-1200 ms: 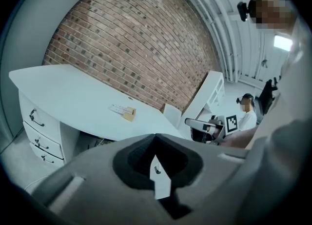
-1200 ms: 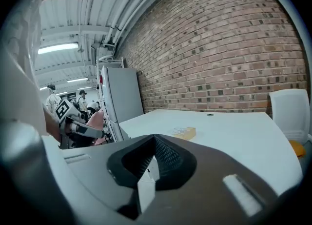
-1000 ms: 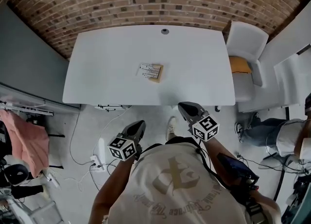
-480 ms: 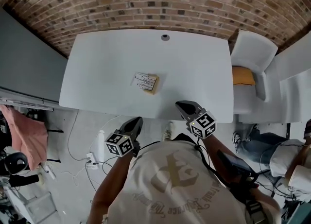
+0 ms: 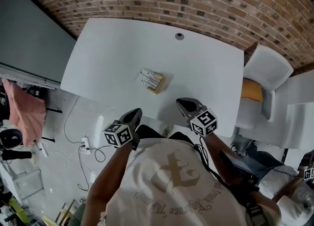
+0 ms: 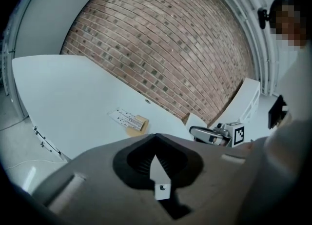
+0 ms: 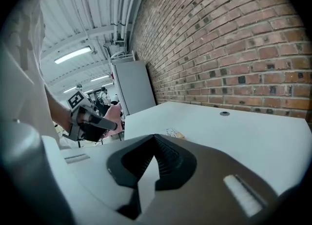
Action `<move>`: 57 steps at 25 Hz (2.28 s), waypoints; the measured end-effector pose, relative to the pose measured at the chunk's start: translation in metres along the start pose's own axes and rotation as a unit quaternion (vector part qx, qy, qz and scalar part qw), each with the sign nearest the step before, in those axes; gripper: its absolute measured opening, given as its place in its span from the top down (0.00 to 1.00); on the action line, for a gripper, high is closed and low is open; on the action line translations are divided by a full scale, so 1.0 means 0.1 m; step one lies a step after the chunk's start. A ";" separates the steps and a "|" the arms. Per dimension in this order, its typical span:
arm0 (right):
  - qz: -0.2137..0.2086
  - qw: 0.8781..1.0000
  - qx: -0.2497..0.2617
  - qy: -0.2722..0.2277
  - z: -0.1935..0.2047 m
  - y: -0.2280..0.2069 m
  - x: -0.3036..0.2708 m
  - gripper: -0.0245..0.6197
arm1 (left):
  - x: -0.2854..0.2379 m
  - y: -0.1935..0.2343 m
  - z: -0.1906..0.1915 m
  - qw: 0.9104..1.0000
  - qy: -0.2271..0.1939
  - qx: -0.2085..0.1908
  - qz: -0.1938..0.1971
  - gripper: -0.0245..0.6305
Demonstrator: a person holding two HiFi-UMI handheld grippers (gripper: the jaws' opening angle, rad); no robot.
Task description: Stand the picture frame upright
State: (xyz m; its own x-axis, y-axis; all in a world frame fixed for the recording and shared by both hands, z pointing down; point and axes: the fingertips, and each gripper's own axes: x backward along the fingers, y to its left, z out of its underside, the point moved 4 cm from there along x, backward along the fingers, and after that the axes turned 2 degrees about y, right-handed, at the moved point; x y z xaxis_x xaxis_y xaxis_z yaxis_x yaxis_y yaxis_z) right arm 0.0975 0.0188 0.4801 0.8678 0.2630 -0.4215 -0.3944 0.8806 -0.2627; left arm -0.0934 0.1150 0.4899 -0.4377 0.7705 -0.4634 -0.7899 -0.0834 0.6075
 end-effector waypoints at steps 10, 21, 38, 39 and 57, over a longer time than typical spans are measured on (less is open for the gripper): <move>-0.026 0.999 0.004 0.042 -0.10 -0.28 -0.44 0.95 | -0.32 0.21 -0.03 0.998 0.038 0.031 -0.044 0.96; -0.046 0.995 0.020 0.091 -0.40 -0.67 -0.91 0.95 | -0.74 0.46 -0.02 0.990 0.056 0.123 -0.025 0.96; -0.111 0.953 0.013 0.280 -0.22 -1.07 -1.75 0.89 | -1.24 0.68 -0.06 0.958 0.101 0.269 -0.019 0.65; -0.116 0.948 0.010 0.297 -0.19 -1.08 -1.79 0.86 | -1.27 0.68 -0.06 0.956 0.106 0.275 -0.016 0.64; -0.163 0.862 -0.028 0.479 0.05 -1.06 -2.20 0.71 | -1.58 0.82 -0.10 0.907 0.175 0.382 0.004 0.52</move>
State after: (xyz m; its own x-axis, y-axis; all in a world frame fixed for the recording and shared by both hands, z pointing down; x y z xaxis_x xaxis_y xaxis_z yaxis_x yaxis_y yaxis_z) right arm -0.0504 -0.1303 0.6047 0.2974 -0.4644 -0.8342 -0.2139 0.8191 -0.5323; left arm -0.0938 -0.0194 0.6067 -0.6575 0.5129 -0.5519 -0.3162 0.4769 0.8201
